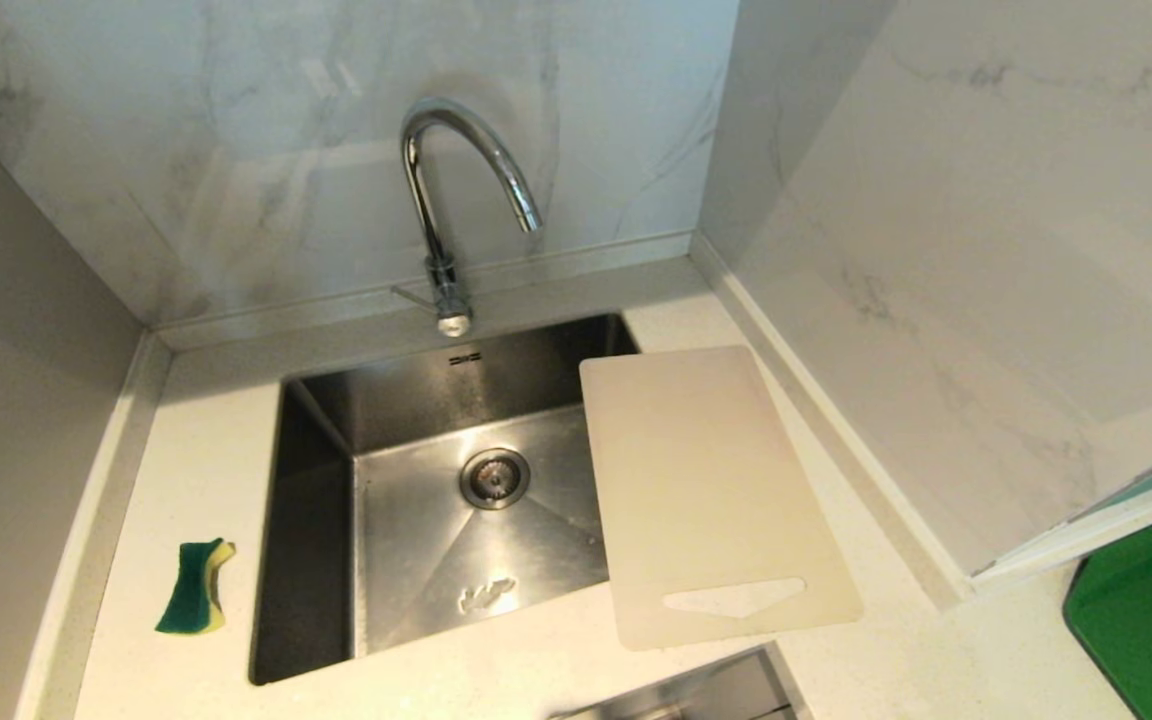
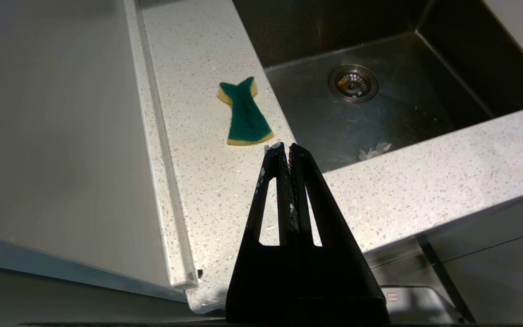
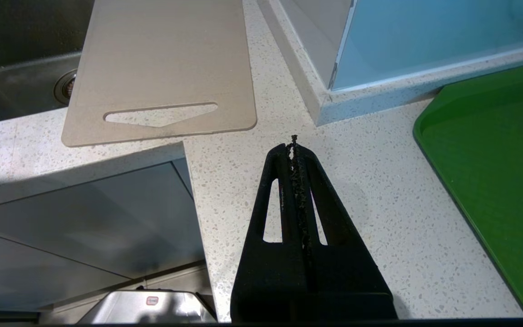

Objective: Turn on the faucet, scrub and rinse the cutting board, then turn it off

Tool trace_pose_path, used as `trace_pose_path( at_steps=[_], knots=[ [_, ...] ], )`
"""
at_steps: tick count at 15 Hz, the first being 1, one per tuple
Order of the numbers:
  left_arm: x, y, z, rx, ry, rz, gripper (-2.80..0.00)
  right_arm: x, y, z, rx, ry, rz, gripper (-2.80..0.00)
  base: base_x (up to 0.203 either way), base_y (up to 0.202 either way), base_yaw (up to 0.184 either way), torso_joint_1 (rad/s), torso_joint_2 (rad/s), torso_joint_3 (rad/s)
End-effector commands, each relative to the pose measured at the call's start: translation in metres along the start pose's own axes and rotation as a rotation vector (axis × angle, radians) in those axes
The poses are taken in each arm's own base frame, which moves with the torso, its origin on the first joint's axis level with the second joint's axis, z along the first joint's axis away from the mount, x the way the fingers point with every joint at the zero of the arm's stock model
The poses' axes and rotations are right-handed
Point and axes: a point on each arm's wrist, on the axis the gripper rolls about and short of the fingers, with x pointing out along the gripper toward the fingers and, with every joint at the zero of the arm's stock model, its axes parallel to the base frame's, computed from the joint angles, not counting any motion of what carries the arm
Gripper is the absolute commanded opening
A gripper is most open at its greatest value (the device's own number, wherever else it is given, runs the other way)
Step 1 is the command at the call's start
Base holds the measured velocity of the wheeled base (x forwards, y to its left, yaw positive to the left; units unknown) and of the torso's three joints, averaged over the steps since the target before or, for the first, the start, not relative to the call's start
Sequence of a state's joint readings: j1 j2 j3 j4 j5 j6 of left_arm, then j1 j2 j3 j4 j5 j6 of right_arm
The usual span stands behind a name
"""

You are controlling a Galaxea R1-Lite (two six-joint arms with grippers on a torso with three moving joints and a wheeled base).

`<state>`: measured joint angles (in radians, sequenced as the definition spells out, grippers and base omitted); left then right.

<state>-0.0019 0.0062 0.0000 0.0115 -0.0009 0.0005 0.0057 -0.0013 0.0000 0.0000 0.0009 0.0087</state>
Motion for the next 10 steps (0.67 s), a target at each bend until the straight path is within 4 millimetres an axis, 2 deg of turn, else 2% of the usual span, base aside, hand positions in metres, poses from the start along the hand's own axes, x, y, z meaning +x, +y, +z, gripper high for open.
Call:
trace_pose_path(
  at_steps=[1,10],
  knots=[
    [-0.0002,0.0,-0.0005,-0.011,-0.004,0.001,-2.8,0.0003,0.0,-0.0004,0.006,0.004,-0.002,-2.8,0.0,0.0,0.0,0.0,0.0,0.0],
    [-0.0002,0.0,-0.0003,-0.019,-0.005,0.001,-2.8,0.0003,0.0,-0.0004,0.011,0.004,-0.007,-2.8,0.0,0.0,0.0,0.0,0.0,0.0]
  ],
)
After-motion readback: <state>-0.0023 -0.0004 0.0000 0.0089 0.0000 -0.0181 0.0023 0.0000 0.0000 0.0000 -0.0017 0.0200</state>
